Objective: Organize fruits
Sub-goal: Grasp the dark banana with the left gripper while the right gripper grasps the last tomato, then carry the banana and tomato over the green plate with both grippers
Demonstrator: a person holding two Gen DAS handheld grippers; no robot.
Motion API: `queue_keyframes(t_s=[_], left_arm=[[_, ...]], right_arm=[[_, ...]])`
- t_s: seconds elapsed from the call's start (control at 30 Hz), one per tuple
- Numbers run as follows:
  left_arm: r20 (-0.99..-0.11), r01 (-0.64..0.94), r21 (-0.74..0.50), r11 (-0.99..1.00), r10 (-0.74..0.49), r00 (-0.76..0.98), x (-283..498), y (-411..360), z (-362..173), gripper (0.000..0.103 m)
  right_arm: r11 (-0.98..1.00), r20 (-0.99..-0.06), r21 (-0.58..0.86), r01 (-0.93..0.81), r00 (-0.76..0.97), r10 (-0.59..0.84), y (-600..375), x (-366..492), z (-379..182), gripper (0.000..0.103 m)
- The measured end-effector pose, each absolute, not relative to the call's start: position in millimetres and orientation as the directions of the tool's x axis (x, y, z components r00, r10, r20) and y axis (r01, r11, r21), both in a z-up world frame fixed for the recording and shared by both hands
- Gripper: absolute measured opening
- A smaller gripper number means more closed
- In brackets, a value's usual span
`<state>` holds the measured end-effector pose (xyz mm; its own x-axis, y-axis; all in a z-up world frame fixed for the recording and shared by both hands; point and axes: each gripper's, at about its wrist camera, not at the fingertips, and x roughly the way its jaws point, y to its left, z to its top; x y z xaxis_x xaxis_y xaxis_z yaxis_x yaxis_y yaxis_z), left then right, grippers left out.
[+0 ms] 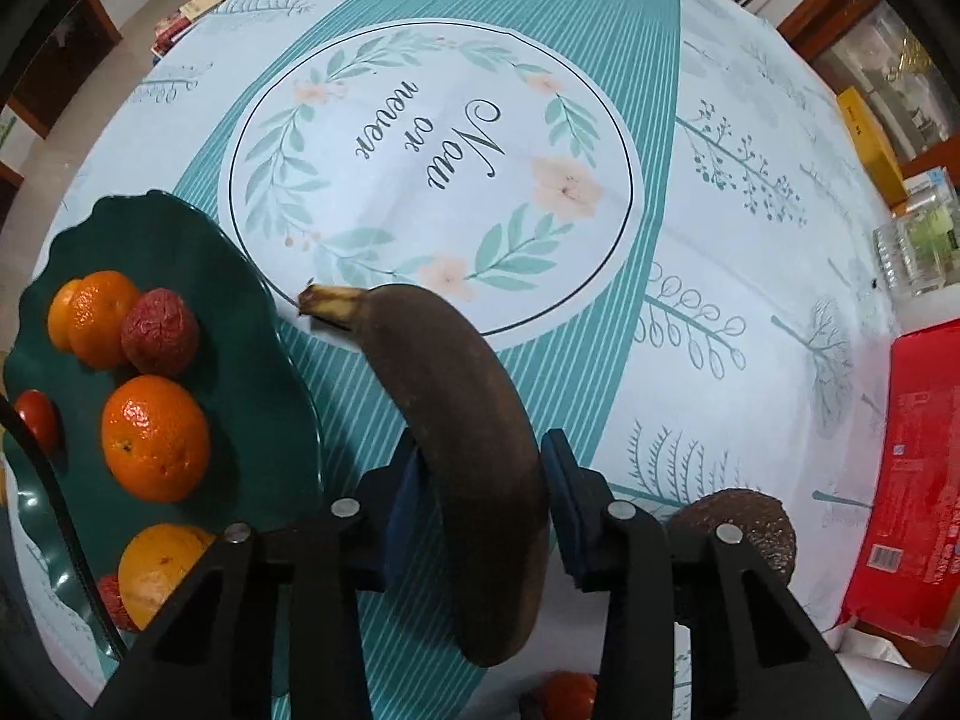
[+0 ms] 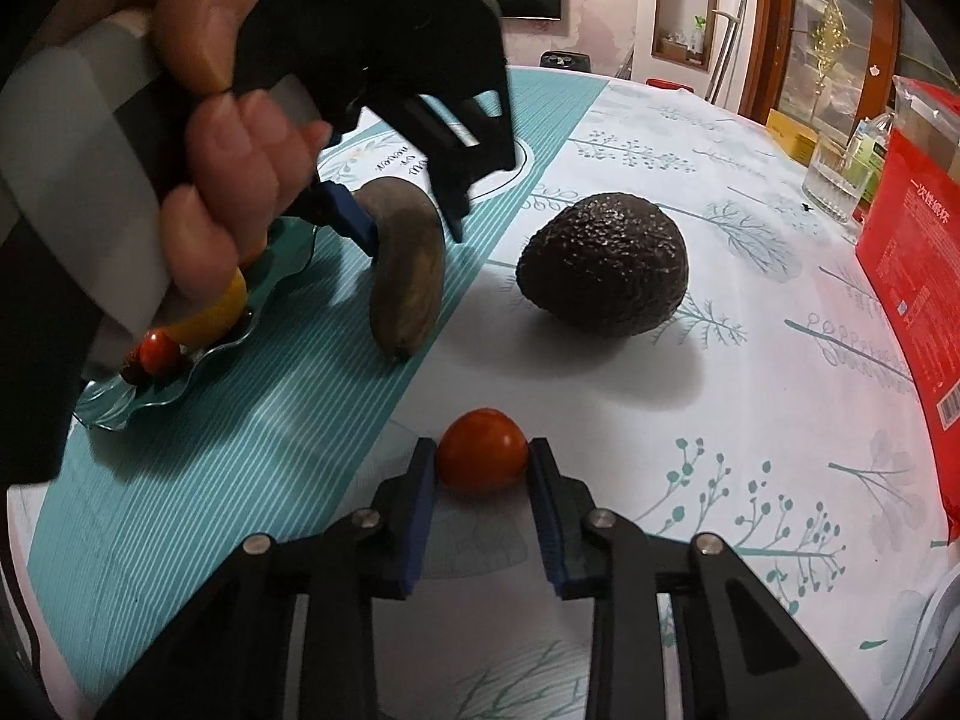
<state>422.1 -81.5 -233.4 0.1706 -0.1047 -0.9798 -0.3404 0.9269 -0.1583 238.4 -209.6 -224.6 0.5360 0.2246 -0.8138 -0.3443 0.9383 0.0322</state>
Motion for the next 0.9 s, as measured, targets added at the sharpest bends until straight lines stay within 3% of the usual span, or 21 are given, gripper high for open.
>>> queue_keyframes(t_s=[0.37,0.9], left_arm=[[-0.972,-0.337,-0.205,0.919,-0.149,0.184,410,-72,-228,0.033],[-0.922,-0.248,-0.325,0.913,-0.248,0.297,360,-66,-163,0.032]], right_arm=[[0.933,-0.817,0.024,-0.358,0.531,0.225,-208,237,-219,0.029],[0.959,-0.784,-0.001,-0.284,0.596,0.175,-211,219,-189,0.029]])
